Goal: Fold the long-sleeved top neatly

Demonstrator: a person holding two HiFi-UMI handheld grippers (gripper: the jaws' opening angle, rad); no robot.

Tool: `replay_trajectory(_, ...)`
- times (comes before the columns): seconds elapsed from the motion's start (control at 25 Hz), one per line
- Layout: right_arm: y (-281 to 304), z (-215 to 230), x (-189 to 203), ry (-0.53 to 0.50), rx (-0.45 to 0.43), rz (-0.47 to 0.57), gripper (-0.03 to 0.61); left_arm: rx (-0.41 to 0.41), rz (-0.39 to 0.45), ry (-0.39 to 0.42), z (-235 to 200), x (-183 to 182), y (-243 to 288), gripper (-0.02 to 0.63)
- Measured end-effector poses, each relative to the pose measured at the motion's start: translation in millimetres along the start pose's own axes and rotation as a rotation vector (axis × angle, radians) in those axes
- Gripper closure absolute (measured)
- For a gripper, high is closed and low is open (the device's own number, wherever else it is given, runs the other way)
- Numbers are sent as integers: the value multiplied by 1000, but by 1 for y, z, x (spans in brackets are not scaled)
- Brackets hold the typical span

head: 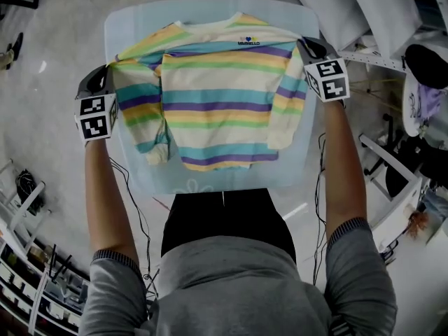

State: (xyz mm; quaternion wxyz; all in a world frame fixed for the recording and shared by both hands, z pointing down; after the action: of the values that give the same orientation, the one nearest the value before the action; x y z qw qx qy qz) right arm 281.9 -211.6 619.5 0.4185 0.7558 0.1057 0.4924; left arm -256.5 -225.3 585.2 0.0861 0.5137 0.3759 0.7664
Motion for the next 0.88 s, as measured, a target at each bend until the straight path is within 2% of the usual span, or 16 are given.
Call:
replay_trajectory(0.16,7,0,4,-21,9,-18,520,4,-5,42,-8,0,17,591)
replay_trajectory(0.28,7,2,5,12,5,-22,492,37,-3,43,-7,-5,29,577)
replay_trajectory(0.4,-2,4,1,79,7,7,392,89,5,0,1,-8,26,401)
replay_trajectory(0.44,-7,2,1,104,3,16,362,99,11,-16,5,-8,21,379)
replay_trajectory(0.6,-32,-16,5,195,-23,44,322,111,4,-25,31,5,-8,374)
replay_trajectory(0.88,-74,-75,29,292,-56,31,311,167,-24,4,93,26,-59,374)
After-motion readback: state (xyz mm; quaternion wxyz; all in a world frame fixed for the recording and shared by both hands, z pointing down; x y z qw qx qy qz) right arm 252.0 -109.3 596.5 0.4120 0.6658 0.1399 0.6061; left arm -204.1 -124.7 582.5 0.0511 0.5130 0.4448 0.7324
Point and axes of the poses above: the fingertips, and each gripper's own axes: y forward along the fingers, z to its right, x out of its underside, the point moved 9 cm from there along -y, backward along the fingers, and after that the axes turned 5 degrees about z, right-handed, at the moved point
